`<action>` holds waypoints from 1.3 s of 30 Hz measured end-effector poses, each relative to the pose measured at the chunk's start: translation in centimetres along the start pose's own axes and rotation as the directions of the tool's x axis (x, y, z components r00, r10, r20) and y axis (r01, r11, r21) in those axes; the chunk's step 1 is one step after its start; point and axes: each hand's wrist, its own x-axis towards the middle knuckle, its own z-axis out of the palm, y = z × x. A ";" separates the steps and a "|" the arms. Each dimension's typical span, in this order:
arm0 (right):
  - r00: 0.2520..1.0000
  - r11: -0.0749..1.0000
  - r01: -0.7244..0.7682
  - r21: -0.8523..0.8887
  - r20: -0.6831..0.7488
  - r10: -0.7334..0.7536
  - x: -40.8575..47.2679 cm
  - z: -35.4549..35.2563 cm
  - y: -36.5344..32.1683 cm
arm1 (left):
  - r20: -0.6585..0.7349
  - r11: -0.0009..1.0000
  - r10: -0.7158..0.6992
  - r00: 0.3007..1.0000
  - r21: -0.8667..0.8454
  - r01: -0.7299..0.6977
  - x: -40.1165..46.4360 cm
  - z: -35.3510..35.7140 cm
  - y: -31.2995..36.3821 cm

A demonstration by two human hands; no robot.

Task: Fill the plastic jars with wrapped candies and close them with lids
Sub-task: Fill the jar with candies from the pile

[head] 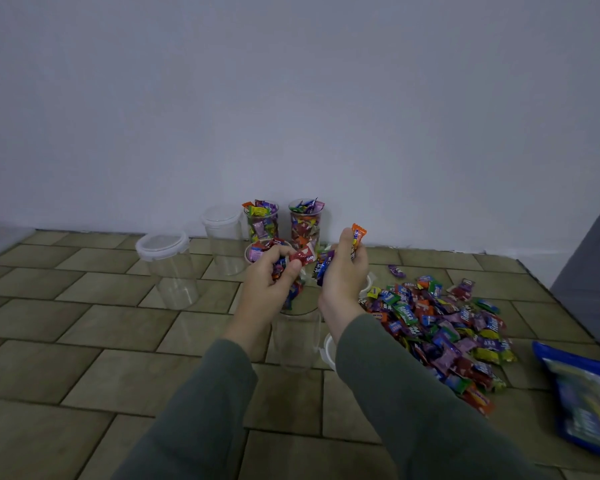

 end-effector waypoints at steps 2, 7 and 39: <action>1.000 1.000 -0.006 0.005 0.004 0.006 -0.1 0.0 0.0 | -0.006 0.998 0.012 1.000 -0.064 -0.012 -0.2 0.0 -0.2; 1.000 0.999 -0.030 0.028 0.005 0.030 -0.1 0.2 -0.2 | -0.059 0.987 0.149 0.987 -0.051 -0.152 0.0 0.3 -0.6; 0.994 0.999 0.003 -0.041 0.106 0.002 0.3 0.5 0.6 | -0.047 0.741 -0.420 0.907 -0.595 0.312 -1.6 2.4 -2.8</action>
